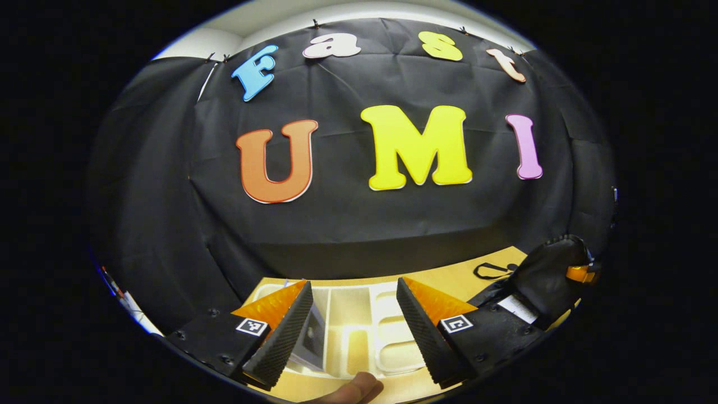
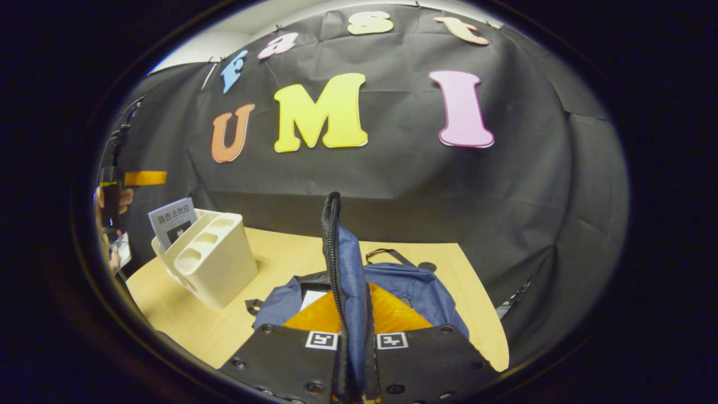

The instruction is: Open the schoolbag, grab two books from the bookshelf and put them into the schoolbag.

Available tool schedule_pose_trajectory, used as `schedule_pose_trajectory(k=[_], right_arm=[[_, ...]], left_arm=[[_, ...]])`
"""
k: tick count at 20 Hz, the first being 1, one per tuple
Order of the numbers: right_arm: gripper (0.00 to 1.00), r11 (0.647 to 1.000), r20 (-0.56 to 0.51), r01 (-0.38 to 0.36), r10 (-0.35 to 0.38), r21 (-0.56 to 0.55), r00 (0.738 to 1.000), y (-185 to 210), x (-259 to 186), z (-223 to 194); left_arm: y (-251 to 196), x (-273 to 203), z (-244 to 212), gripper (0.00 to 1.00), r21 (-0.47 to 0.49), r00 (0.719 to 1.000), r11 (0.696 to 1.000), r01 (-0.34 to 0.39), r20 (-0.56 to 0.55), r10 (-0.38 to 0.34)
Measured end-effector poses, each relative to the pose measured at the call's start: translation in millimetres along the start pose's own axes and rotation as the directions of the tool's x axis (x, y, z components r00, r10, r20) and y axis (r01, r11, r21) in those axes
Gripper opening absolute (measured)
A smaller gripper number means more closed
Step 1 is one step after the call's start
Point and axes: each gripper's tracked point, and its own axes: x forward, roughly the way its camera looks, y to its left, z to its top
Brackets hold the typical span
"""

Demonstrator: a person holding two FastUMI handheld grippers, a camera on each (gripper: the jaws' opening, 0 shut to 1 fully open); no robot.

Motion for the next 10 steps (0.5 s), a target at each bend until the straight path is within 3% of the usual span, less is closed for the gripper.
schedule_pose_trajectory(k=[6, 8, 10], right_arm=[[0.11, 1.0, -0.01, -0.007, 0.007, -0.001, 1.0, 6, 1, -2], [0.11, 1.0, -0.016, -0.014, 0.014, -0.014, 1.0, 9, 2, -3], [0.11, 1.0, -0.021, -0.015, 0.014, -0.027, 1.0, 11, 3, -3]], left_arm=[[60, 22, 15, 0.95, -0.051, 0.992, 0.998, -0.048, -0.117, 0.042], [70, 33, 1, 0.95, -0.032, 0.974, 0.998, -0.05, -0.224, 0.042], [68, 39, -27, 0.95, -0.057, 0.927, 0.998, -0.029, -0.375, 0.006]])
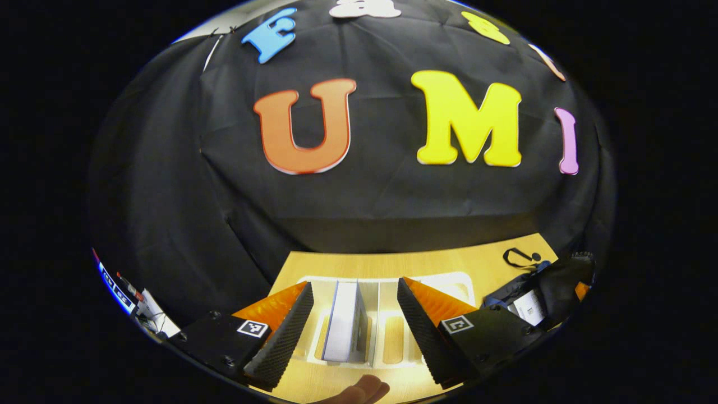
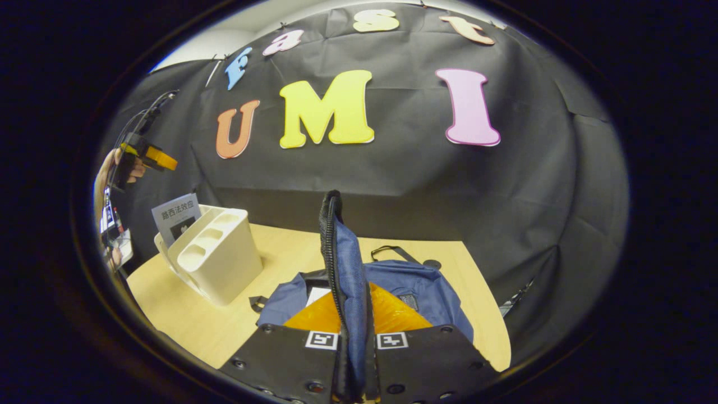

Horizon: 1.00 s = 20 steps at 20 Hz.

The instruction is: Open the schoolbag, grab two books from the bookshelf and put them into the schoolbag.

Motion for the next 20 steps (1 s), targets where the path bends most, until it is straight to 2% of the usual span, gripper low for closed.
schedule_pose_trajectory(k=[2, 5, 6, 8, 10, 11, 12, 15, 17, 18, 19, 20], right_arm=[[0.11, 1.0, 0.002, 0.006, -0.006, -0.011, 1.0, 1, -2, 2], [0.1, 1.0, 0.012, 0.009, -0.009, -0.026, 1.0, 2, -6, 2], [0.08, 1.0, 0.015, 0.01, -0.009, -0.023, 1.0, 2, -9, 1], [0.11, 1.0, 0.021, 0.012, -0.012, -0.011, 1.0, 1, -11, -1], [0.11, 1.0, 0.021, 0.018, -0.018, 0.005, 1.0, -3, -12, -4], [0.11, 1.0, 0.019, 0.016, -0.016, 0.009, 1.0, -4, -12, -8], [0.11, 1.0, 0.013, 0.017, -0.017, 0.011, 1.0, -5, -13, -10], [0.11, 1.0, 0.017, 0.015, -0.015, 0.004, 1.0, -4, -14, -12], [0.11, 1.0, 0.011, 0.018, -0.018, -0.014, 1.0, -4, -13, -14], [0.11, 1.0, 0.006, 0.017, -0.017, -0.02, 1.0, -4, -14, -15], [0.11, 1.0, 0.005, 0.015, -0.015, -0.026, 1.0, -2, -13, -15], [0.08, 0.999, 0.005, 0.012, -0.012, -0.034, 1.0, 0, -14, -15]], left_arm=[[-3, 18, -24, 0.97, 0.008, 0.991, 0.999, 0.036, -0.132, -0.035], [2, 44, -58, 0.96, 0.024, 0.955, 0.999, 0.035, -0.297, -0.026], [7, 48, -66, 0.96, 0.044, 0.942, 0.999, 0.023, -0.336, -0.007], [13, 61, -79, 0.95, 0.095, 0.917, 0.995, 0.008, -0.397, 0.031], [16, 67, -91, 0.94, 0.119, 0.883, 0.993, 0.021, -0.467, 0.037], [18, 70, -97, 0.93, 0.117, 0.862, 0.993, 0.002, -0.503, 0.057], [16, 72, -100, 0.87, 0.115, 0.849, 0.993, 0.0, -0.525, 0.061], [12, 78, -114, 0.82, 0.099, 0.821, 0.995, 0.024, -0.57, 0.037], [8, 77, -117, 0.71, 0.085, 0.81, 0.995, 0.044, -0.587, 0.014], [2, 77, -118, 0.54, 0.07, 0.806, 0.995, 0.074, -0.592, -0.019], [1, 75, -120, 0.55, 0.062, 0.805, 0.995, 0.074, -0.592, -0.023], [-2, 74, -119, 0.49, 0.054, 0.809, 0.996, 0.07, -0.588, -0.025]])
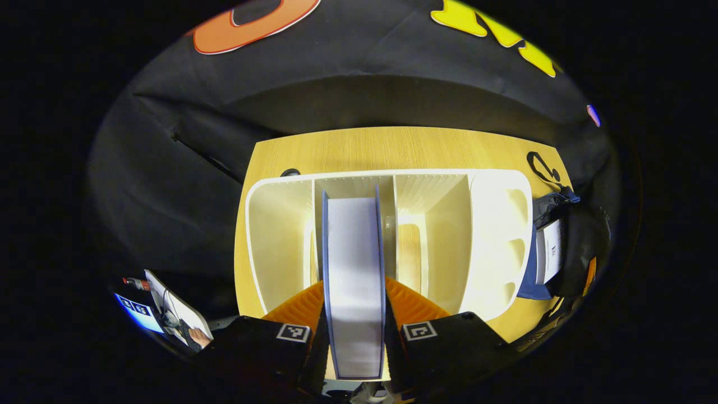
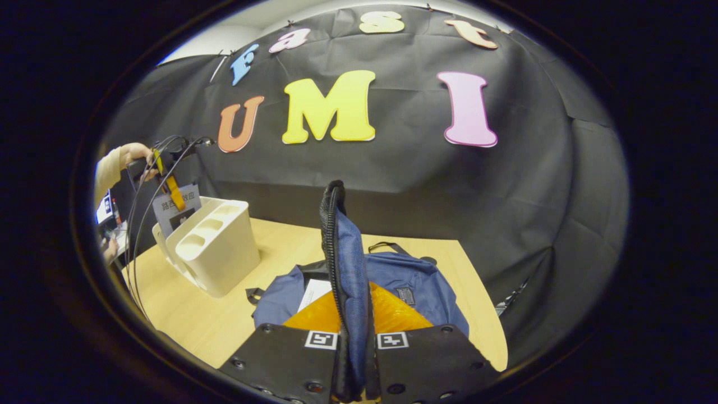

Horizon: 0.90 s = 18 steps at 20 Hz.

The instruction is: Open the schoolbag, grab two books from the bookshelf and put them into the schoolbag.

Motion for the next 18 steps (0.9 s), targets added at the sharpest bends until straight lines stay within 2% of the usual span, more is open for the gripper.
schedule_pose_trajectory(k=[1, 3, 4, 5, 9, 11, 12, 14, 17, 18], right_arm=[[0.11, 1.0, 0.0, 0.0, 0.0, -0.006, 1.0, 1, 2, -1], [0.08, 1.0, -0.003, -0.005, 0.005, -0.011, 1.0, 4, 4, -2], [0.11, 1.0, -0.006, -0.006, 0.006, -0.012, 1.0, 5, 4, -3], [0.11, 1.0, -0.009, -0.008, 0.007, -0.014, 1.0, 5, 5, -3], [0.11, 1.0, -0.017, -0.012, 0.011, -0.023, 1.0, 9, 8, -3], [0.11, 0.999, -0.022, -0.016, 0.015, -0.028, 1.0, 12, 10, -4], [0.11, 0.999, -0.021, -0.023, 0.023, -0.031, 1.0, 15, 12, -4], [0.11, 0.999, -0.032, -0.034, 0.034, -0.02, 0.999, 20, 14, -6], [0.11, 0.999, -0.041, -0.048, 0.047, -0.021, 0.998, 24, 17, -6], [0.11, 0.998, -0.045, -0.051, 0.05, -0.026, 0.998, 25, 18, -5]], left_arm=[[3, -2, -2, 0.45, 0.002, 1.0, 1.0, -0.001, 0.01, 0.001], [8, -8, -2, 0.43, -0.009, 0.999, 1.0, -0.028, 0.028, 0.029], [13, -13, 0, 0.39, -0.003, 0.998, 0.999, -0.041, 0.042, 0.041], [12, -18, -1, 0.42, -0.01, 0.998, 0.999, -0.039, 0.054, 0.04], [12, -47, 2, 0.38, -0.02, 0.988, 0.998, -0.062, 0.139, 0.065], [10, -67, 5, 0.43, -0.017, 0.979, 0.996, -0.091, 0.182, 0.093], [9, -78, 9, 0.4, -0.013, 0.969, 0.994, -0.11, 0.221, 0.11], [7, -98, 11, 0.39, -0.007, 0.953, 0.99, -0.138, 0.27, 0.135], [-6, -121, 11, 0.41, 0.015, 0.938, 0.989, -0.146, 0.321, 0.133], [-9, -129, 11, 0.38, 0.02, 0.931, 0.988, -0.151, 0.338, 0.135]])
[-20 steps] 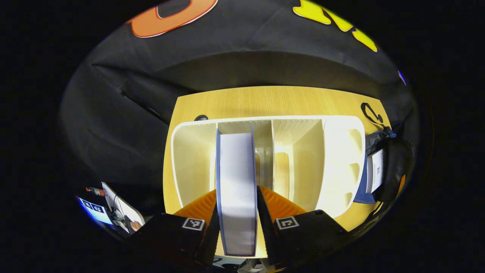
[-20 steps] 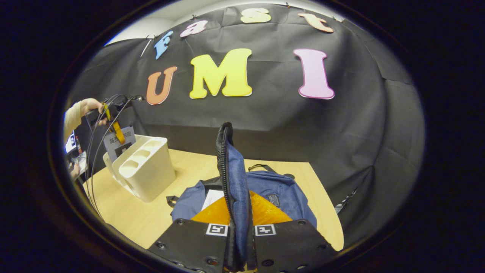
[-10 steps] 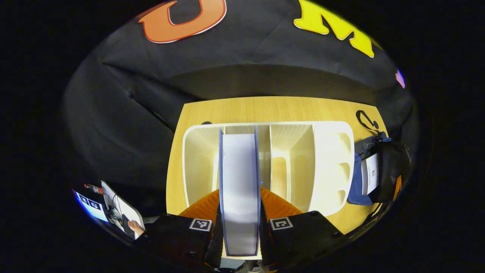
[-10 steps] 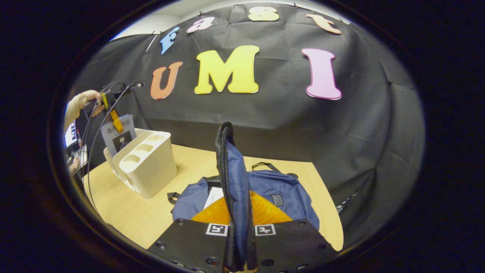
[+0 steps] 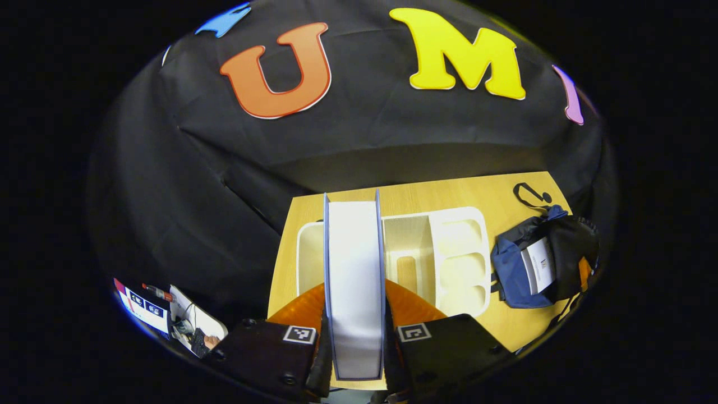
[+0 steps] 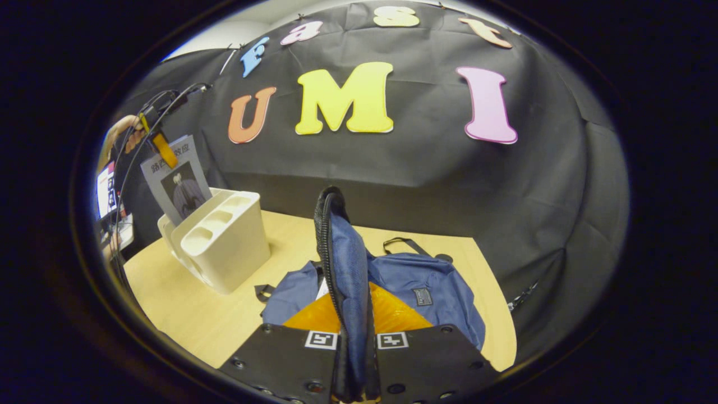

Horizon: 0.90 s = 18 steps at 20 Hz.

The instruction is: Open the schoolbag, grab two books from the bookshelf and put them into the schoolbag.

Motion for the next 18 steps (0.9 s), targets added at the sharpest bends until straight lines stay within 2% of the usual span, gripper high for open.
schedule_pose_trajectory(k=[1, 2, 6, 7, 8, 9, 10, 13, 15, 16, 18], right_arm=[[0.11, 1.0, -0.003, -0.002, 0.002, -0.006, 1.0, 0, 0, -1], [0.11, 1.0, -0.005, -0.004, 0.004, -0.01, 1.0, 0, 1, 0], [0.11, 1.0, -0.013, -0.014, 0.014, 0.003, 1.0, -3, 4, 0], [0.11, 1.0, -0.014, -0.014, 0.014, 0.003, 1.0, -5, 4, -1], [0.11, 1.0, -0.014, -0.014, 0.014, 0.003, 1.0, -6, 3, 0], [0.11, 1.0, -0.012, -0.017, 0.017, 0.006, 1.0, -6, 4, 0], [0.11, 1.0, -0.012, -0.019, 0.02, 0.01, 1.0, -5, 3, 0], [0.11, 1.0, -0.006, -0.02, 0.02, 0.018, 1.0, -6, -1, 0], [0.11, 0.999, 0.004, -0.018, 0.018, 0.029, 1.0, -8, -5, 1], [0.08, 0.999, 0.009, -0.017, 0.017, 0.033, 1.0, -8, -8, 3], [0.11, 0.999, 0.011, -0.008, 0.008, 0.034, 1.0, -11, -9, 2]], left_arm=[[-3, -9, 3, 0.41, 0.008, 1.0, 1.0, 0.001, 0.016, -0.001], [-7, -18, 7, 0.38, 0.017, 0.999, 1.0, -0.003, 0.032, 0.003], [-24, -57, 24, 0.38, 0.074, 0.992, 0.997, -0.021, 0.127, 0.012], [-31, -70, 29, 0.41, 0.093, 0.987, 0.995, -0.024, 0.159, 0.009], [-38, -77, 31, 0.38, 0.098, 0.984, 0.995, -0.022, 0.177, 0.005], [-47, -87, 34, 0.41, 0.118, 0.98, 0.993, -0.014, 0.197, -0.009], [-58, -92, 36, 0.38, 0.13, 0.978, 0.991, -0.006, 0.205, -0.021], [-89, -110, 41, 0.41, 0.175, 0.97, 0.984, 0.025, 0.235, -0.067], [-111, -116, 43, 0.38, 0.203, 0.964, 0.978, 0.049, 0.245, -0.1], [-123, -117, 44, 0.38, 0.21, 0.961, 0.976, 0.062, 0.25, -0.115], [-147, -120, 48, 0.38, 0.238, 0.953, 0.967, 0.092, 0.262, -0.155]])
